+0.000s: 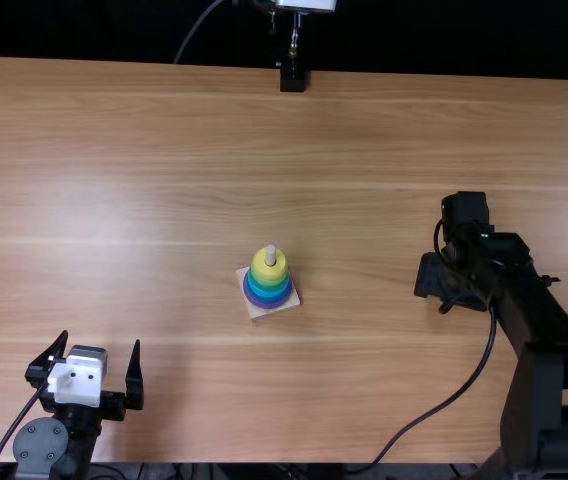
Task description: Build the Hanoi tower: stack the rings onto the peg from bottom to top in this color order: purple, dark blue, light blue, dark green, light green, yellow, orange.
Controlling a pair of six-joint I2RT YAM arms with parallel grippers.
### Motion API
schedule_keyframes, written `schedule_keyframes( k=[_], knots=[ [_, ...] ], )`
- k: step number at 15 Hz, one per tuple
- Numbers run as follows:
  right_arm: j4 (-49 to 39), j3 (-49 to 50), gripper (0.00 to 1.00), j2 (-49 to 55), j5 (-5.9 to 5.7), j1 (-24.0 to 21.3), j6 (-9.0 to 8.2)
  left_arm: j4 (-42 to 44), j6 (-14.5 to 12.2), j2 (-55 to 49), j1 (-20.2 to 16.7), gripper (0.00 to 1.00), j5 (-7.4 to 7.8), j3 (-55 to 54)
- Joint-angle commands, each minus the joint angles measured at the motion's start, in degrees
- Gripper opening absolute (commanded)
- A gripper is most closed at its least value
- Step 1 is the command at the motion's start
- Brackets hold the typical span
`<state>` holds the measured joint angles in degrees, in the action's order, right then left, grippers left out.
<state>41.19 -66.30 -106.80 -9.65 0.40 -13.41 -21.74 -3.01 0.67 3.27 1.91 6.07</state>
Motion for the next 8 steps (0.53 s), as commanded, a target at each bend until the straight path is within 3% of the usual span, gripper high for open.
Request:
schedule_keyframes(
  k=[1,8],
  knots=[
    [0.6,1.4,0.59,0.2,-0.48,0.7,-0.72,-4.4,-1.0,-0.7,-0.7,1.00,0.51,-6.1],
    [-0.3,0.5,0.66,0.1,-0.69,0.4,-0.30,-4.4,-1.0,-0.7,-0.7,1.00,0.51,-6.1]
  ],
)
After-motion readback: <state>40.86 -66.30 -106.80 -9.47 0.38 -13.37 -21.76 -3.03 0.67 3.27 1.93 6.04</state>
